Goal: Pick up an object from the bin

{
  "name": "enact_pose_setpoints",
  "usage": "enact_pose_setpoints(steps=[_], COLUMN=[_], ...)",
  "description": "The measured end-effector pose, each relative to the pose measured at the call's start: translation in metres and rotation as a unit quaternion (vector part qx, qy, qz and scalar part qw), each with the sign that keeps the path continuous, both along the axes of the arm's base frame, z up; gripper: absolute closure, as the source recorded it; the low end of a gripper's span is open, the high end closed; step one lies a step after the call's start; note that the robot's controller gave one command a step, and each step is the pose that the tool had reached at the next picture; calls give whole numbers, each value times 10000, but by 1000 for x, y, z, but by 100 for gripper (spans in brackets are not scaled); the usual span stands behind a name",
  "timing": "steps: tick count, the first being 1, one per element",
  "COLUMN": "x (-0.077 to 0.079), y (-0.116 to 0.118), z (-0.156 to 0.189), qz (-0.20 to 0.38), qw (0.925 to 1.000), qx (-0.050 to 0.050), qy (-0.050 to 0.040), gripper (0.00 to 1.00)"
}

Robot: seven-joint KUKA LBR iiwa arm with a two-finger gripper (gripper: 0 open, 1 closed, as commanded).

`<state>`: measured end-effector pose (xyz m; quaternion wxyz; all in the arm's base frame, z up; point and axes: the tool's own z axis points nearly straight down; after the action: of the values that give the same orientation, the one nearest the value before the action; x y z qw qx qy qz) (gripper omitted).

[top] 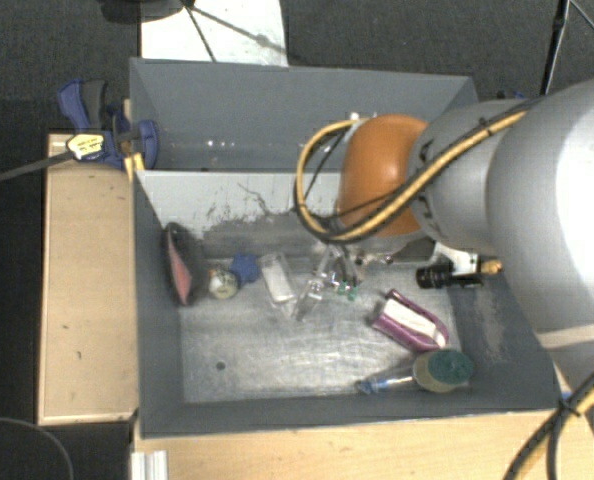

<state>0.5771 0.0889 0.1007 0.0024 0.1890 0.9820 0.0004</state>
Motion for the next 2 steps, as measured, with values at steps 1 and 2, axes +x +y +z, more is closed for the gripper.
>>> enact_pose_setpoints(steps=[1,2], x=[2,3], y=[19,18], z=[-28,-26], qz=[-922,-901], qw=[9957,9959], qx=[8,3], qy=[-12,4], gripper=[0,0])
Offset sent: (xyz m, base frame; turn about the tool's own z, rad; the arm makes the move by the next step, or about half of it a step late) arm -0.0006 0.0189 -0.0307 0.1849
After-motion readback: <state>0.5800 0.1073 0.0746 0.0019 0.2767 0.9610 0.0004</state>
